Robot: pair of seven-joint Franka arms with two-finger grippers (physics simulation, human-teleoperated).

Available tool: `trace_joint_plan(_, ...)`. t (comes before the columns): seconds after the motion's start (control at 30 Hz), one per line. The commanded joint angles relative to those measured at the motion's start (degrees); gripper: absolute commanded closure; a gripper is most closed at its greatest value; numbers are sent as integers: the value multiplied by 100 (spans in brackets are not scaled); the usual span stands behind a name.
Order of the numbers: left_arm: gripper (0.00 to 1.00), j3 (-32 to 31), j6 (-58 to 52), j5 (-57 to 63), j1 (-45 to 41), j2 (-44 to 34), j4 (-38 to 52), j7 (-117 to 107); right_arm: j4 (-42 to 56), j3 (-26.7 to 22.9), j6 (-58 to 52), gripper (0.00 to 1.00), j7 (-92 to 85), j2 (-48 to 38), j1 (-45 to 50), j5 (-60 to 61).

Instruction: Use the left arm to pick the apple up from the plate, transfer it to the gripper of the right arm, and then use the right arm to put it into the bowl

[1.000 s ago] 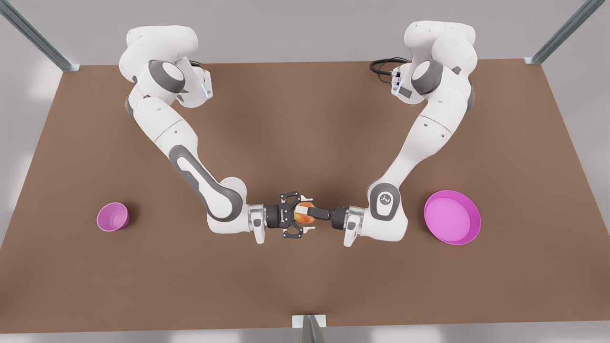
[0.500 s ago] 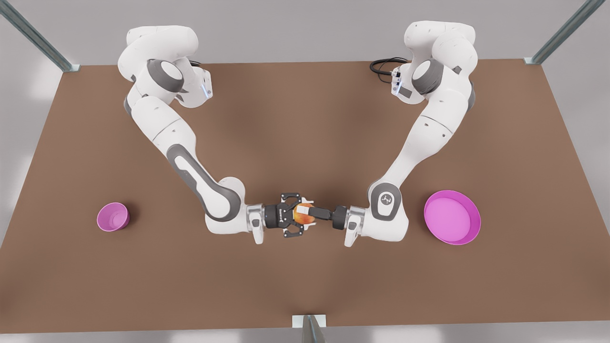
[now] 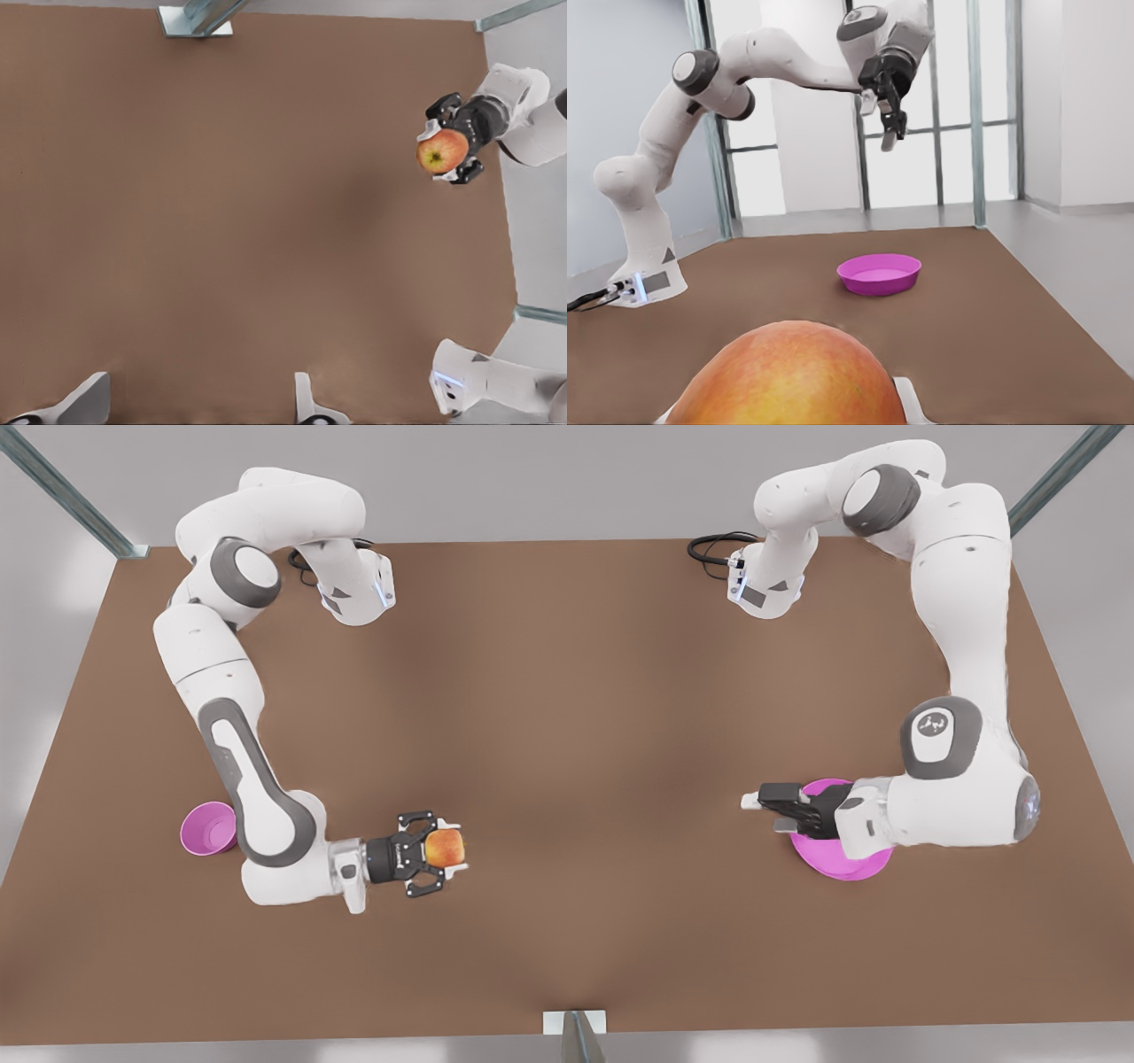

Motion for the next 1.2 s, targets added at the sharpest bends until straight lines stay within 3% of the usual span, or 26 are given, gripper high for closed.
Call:
trace_joint_plan(0.0,0,55,-1507,2414,109,-342,-77,-1431,3,4,-1404,34,831,-96,-274,-1546)
trace_joint_plan(0.03,0,291,-1148,2448,66,-990,-900,-1072,12,12,-1658,34,858,-114,-432,-1994)
trace_joint_plan(0.07,0,1563,-514,2309,-951,-2002,-1799,-878,73,21,-1922,34,858,-175,-608,-2609)
trace_joint_plan(0.1,0,2565,-549,2168,-1873,-2434,-2282,-842,231,39,-1975,34,831,-263,-705,-3487)
trace_joint_plan(0.13,0,3068,-889,2097,-2498,-2462,-2259,-842,267,39,-1975,34,788,-342,-714,-3988)
trace_joint_plan(0.17,0,3061,-1190,2062,-2536,-2215,-1889,-886,416,39,-1984,33,595,-360,-749,-4656)
trace_joint_plan(0.27,0,2771,-1665,2018,-2562,-2233,-1871,-912,161,56,-2107,33,-319,-949,-1135,-6451)
trace_joint_plan(0.33,0,2762,-1665,1992,-2518,-2295,-1818,-877,100,56,-1958,33,-1058,-958,-1434,-6917)
trace_joint_plan(0.67,0,2789,-1718,1992,-2413,-2145,-1827,-895,258,56,-1343,32,-3686,-1055,-1865,-7796)
trace_joint_plan(0.87,0,2789,-1762,1956,-2387,-2145,-1853,-895,-155,-14,-763,32,-4038,-1090,-2006,-7779)
trace_joint_plan(0.93,0,2789,-1788,1956,-2395,-2145,-1853,-895,-594,-304,-368,32,-4038,-1406,-1979,-7717)
trace_joint_plan(1.1,0,2789,-1982,1956,-2387,-2128,-1862,-886,-2018,-1613,872,32,-4336,-2487,-1558,-6654)
trace_joint_plan(1.17,0,2789,-1999,1992,-2387,-2119,-1853,-886,-2141,-1702,1004,32,-4354,-2505,-1540,-6592)
